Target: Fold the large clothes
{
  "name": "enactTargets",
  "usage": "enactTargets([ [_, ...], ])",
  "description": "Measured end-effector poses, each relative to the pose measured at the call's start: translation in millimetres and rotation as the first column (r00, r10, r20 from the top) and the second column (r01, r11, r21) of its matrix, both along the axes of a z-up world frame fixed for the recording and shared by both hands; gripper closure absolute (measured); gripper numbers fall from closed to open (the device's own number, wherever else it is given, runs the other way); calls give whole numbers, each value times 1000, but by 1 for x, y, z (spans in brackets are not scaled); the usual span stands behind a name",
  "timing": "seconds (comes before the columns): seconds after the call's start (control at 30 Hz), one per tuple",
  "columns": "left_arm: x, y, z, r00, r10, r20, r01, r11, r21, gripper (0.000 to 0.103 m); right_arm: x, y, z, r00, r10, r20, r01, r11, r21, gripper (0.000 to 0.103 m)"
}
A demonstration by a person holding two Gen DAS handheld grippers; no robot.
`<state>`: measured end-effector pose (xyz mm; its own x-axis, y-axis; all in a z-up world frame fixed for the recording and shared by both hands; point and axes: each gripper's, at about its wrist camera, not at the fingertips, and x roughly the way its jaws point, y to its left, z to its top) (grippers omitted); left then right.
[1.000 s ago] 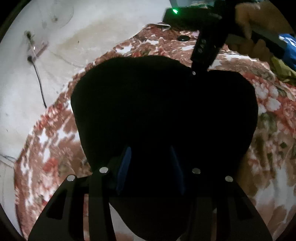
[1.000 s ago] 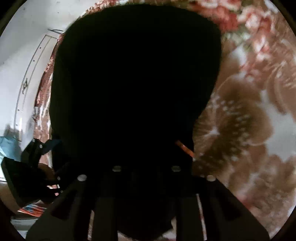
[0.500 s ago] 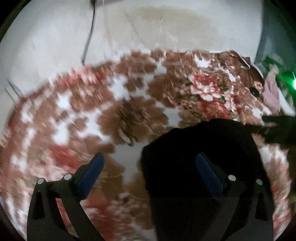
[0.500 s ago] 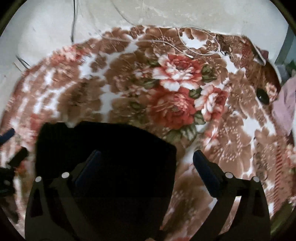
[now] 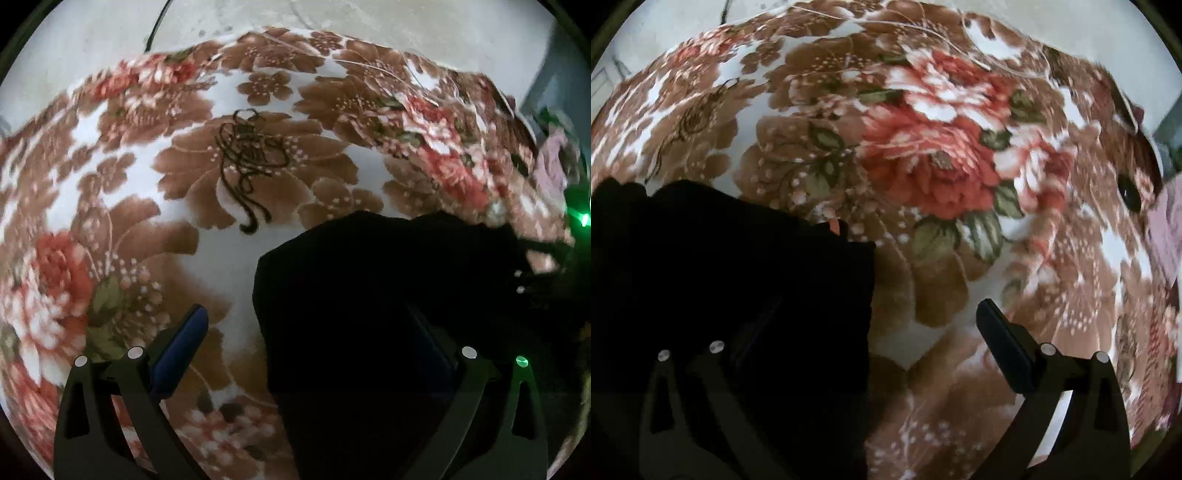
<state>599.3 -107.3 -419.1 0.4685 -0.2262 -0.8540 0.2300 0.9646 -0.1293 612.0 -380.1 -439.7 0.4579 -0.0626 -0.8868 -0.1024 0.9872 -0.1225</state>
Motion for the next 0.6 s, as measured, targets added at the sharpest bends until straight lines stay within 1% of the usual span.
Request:
enactTargets([
  [0.03,1,2,-2,1000,9,-10,-9,1000,-17,3,0,-3,-2,1000,-10,-9,10,1000,20,5],
  [0.07,2,6,-5,999,22,-33,-23,998,-58,3,2,-6,-4,1000,-12,-19,13,999,39,5],
  [0.1,3,7,-7,999,16,-42,-18,997,-69,3,3,-8,-5,1000,-8,-25,9,999,50,5],
  [0.17,6,4,-6,999,-4,-47,2,999,-54,3,3,-8,-3,999,9,-36,-7,999,37,5],
  [0.27,7,4,5,998,17,-67,-20,999,-48,4,-6,3,19,998,39,39,-37,998,-57,8],
  [0.3,4,3,14,998,32,-62,-34,999,-39,4,-13,4,33,997,30,67,-25,997,-74,13],
  [0.33,0,3,21,998,42,-55,-44,999,-30,4,-19,4,42,996,19,85,-13,997,-78,16],
  [0.37,-7,3,32,997,53,-47,-55,998,-36,5,-25,3,52,995,10,95,-3,997,-72,16],
  [0.47,-33,9,55,997,53,-59,-60,992,-114,5,-49,0,80,992,-9,122,10,1000,-9,14],
  [0.53,-52,13,64,996,45,-72,-57,985,-165,5,-71,-1,99,988,-5,157,2,1000,20,9],
  [0.6,-73,18,67,993,37,-110,-59,976,-211,5,-88,-1,112,985,11,173,-15,1000,26,9],
])
